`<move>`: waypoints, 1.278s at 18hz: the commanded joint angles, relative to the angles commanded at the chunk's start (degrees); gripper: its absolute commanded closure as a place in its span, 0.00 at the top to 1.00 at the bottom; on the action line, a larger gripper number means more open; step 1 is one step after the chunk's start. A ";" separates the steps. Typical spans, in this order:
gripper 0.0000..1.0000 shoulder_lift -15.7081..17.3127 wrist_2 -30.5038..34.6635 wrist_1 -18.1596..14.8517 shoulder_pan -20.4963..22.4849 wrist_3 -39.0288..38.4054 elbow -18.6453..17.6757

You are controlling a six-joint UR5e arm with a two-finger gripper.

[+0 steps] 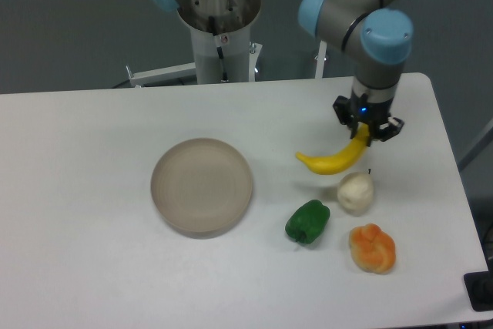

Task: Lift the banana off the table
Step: 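Lift the banana by its stem and carry it toward the garlic, then hold the banana dangling above the garlic and orange pepper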

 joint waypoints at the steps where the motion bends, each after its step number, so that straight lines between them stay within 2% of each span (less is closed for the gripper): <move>1: 0.28 -0.26 -0.17 0.00 -0.27 -0.26 1.50; 3: 0.28 -1.57 -0.26 0.00 -1.40 -0.61 4.49; 8: 0.28 -7.29 -0.35 0.00 -4.74 -3.69 12.75; 10: 0.28 -8.52 -0.44 0.17 -5.19 -3.87 14.60; 15: 0.28 -10.02 -0.53 0.43 -5.45 -3.87 17.06; 23: 0.28 -11.69 -0.44 0.79 -6.07 -4.04 18.21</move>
